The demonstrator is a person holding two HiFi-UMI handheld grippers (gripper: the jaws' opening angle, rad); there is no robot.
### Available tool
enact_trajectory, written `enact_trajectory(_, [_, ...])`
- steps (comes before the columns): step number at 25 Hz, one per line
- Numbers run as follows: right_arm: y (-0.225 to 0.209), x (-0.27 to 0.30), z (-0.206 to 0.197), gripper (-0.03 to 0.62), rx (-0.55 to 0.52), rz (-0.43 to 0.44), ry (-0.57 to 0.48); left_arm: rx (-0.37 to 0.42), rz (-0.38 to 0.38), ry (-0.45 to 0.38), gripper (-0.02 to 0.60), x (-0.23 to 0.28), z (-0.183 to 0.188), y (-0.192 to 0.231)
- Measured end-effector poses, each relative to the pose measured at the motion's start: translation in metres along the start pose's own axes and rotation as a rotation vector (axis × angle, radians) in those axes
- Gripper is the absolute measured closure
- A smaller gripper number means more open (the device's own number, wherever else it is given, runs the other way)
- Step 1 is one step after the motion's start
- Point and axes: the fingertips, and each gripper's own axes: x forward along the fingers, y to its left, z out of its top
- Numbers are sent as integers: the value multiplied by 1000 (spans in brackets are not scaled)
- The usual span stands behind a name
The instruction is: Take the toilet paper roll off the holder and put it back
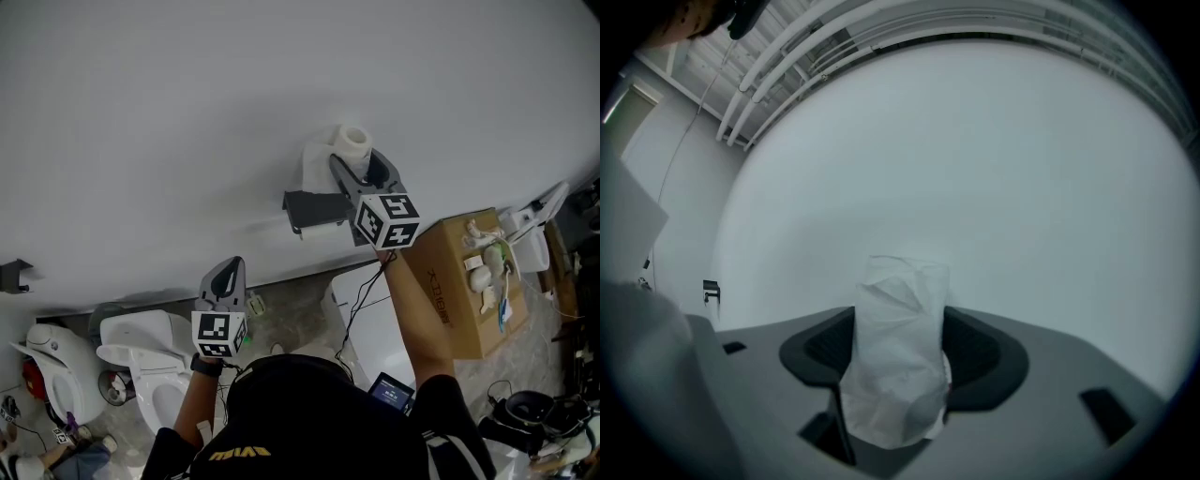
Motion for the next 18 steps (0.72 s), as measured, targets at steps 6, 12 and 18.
enact_trajectory(6, [0, 3, -17, 318, 23, -8, 14, -3, 2, 6, 571, -1, -2, -1])
enact_trajectory(12, [2, 1, -33, 318, 57, -25, 25, -3, 1, 9, 571, -1, -3, -3])
enact_trajectory(18, [3, 3, -46, 318, 64, -39, 39, -6, -1, 13, 571, -1, -4, -5])
